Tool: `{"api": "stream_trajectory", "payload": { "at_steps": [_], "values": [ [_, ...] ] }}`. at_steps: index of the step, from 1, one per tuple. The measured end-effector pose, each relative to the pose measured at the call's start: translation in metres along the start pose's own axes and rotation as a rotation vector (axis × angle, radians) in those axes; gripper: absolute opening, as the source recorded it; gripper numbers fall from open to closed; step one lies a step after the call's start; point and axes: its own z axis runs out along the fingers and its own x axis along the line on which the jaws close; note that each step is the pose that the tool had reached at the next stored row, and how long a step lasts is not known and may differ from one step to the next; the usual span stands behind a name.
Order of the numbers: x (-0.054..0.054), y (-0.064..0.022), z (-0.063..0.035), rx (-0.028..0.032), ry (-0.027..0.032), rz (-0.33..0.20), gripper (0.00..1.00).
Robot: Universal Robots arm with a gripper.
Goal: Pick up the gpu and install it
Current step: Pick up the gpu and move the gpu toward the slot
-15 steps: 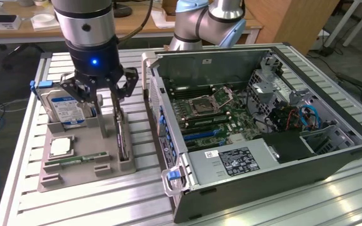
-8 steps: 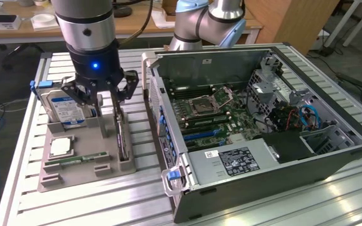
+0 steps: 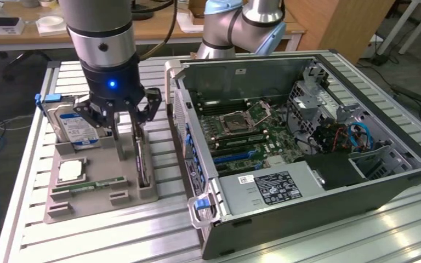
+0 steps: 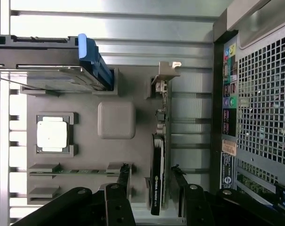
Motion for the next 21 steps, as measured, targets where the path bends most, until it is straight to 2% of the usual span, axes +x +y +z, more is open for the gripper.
{"api": "stream_trajectory", "payload": {
  "at_steps": [21],
  "values": [
    [-0.004,-0.0081,0.0177,0.0000,0.0001,0.000,0.47]
  ]
}}
